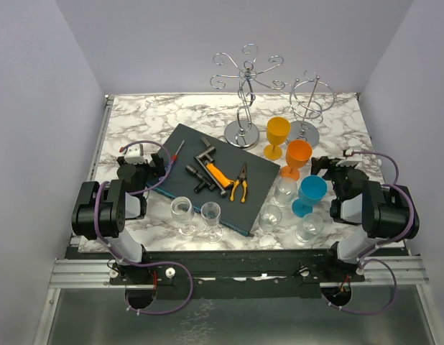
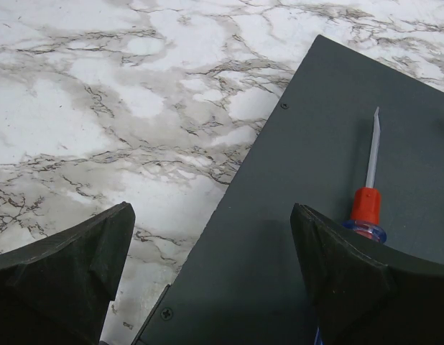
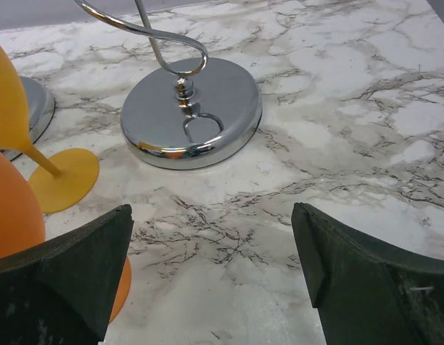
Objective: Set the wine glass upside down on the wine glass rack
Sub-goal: Move the distractor to the center of the board.
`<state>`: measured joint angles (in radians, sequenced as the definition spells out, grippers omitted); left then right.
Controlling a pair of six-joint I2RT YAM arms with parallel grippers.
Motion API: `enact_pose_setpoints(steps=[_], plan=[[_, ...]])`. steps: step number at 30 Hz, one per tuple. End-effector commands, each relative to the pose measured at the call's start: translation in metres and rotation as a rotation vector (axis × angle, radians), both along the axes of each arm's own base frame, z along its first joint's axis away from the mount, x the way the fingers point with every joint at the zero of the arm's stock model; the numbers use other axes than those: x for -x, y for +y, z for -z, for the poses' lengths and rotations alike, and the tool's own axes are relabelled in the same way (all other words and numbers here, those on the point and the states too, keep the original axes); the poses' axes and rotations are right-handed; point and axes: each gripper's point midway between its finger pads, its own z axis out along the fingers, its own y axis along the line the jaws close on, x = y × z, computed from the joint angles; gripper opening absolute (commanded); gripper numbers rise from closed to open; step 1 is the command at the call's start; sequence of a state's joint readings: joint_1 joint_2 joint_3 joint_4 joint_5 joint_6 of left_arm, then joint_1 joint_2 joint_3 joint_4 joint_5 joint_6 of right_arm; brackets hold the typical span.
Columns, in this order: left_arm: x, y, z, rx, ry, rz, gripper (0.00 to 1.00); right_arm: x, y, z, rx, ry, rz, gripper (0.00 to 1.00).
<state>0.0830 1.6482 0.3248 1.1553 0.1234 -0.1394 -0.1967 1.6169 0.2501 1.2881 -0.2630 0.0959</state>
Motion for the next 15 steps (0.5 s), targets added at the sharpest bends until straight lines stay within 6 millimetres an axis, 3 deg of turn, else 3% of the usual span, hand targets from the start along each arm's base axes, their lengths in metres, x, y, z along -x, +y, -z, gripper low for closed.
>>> enact_pose_setpoints(steps=[1, 4, 6, 10, 15], plan=[[-0.001, 0.001, -0.002, 0.005, -0.01, -0.008, 0.99, -0.001, -0.005, 0.001, 0.011, -0.001, 0.019, 1.0], [-0.001, 0.001, -0.002, 0.004, -0.01, -0.008, 0.99, -0.001, -0.006, -0.001, 0.009, -0.006, 0.026, 1.0], [-0.002, 0.001, -0.002, 0.005, -0.01, -0.006, 0.99, -0.005, -0.024, -0.009, -0.028, 0.003, 0.139, 1.0], [0.0, -0.001, -0.008, 0.004, -0.024, 0.019, 0.99, -0.008, -0.039, -0.014, -0.053, 0.075, 0.231, 1.0], [-0.001, 0.002, -0.023, 0.027, -0.01, 0.024, 0.99, 0.003, -0.044, -0.042, -0.108, -0.001, 0.29, 1.0]])
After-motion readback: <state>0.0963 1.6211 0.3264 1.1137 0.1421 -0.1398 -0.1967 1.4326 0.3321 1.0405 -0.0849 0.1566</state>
